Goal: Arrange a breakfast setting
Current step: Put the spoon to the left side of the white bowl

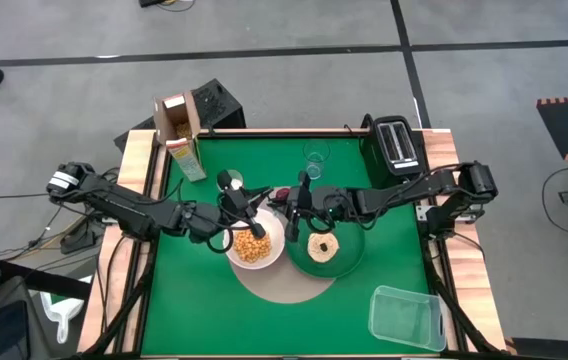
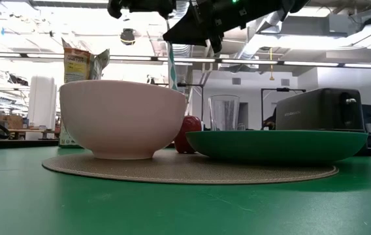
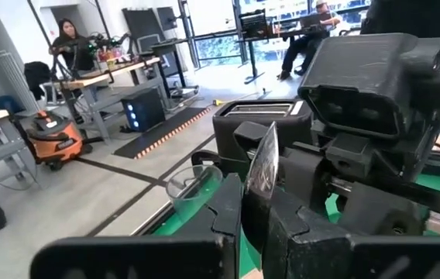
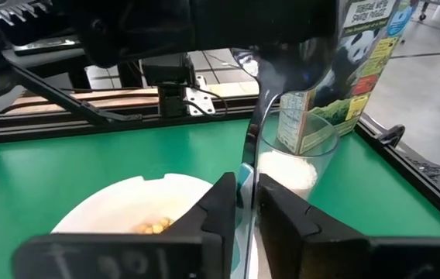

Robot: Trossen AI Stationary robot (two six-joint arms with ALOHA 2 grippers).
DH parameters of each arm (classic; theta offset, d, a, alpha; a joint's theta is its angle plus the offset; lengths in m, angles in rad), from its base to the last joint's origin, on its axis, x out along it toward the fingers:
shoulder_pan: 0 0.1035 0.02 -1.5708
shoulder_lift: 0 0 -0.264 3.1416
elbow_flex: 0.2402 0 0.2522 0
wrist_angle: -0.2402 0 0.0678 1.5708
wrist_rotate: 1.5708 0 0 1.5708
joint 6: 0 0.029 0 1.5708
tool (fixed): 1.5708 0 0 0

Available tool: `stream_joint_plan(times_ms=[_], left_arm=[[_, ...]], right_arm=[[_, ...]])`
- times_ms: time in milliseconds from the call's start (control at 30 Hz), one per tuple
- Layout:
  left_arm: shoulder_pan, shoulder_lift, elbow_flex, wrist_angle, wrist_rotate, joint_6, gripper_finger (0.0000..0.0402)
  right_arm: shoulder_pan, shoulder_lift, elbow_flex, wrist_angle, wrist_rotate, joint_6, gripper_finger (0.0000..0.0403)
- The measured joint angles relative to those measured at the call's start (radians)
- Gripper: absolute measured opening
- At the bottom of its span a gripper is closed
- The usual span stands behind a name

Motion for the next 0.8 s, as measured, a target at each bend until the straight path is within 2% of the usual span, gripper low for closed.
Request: stream_joint_plan(times_ms=[233,433,567,800], left_arm=[[-0.006,-0.041,0.000,-0.002,0.008,0.034,0.0003],[-0.014,-0.188,0.000,-0.129,0.020,0.018,0.0003],[-0.014,-0.328,0.000,-0.321,0.130,-0.116,0.0002],[-0.013,-0.536,0.000,-0.749,0.342,-0.481,0.0002]], right_arm=[[0.005,-0.017,-0.001,-0.012,-0.002,-0.021,0.0143],[0.025,-0.143,0.000,-0.135,-0.002,-0.074,0.0205],[0.050,-0.235,0.000,-0.293,-0.002,-0.080,0.0218],[0.104,-0.296,0.000,-0.536,-0.002,-0.035,0.0220]])
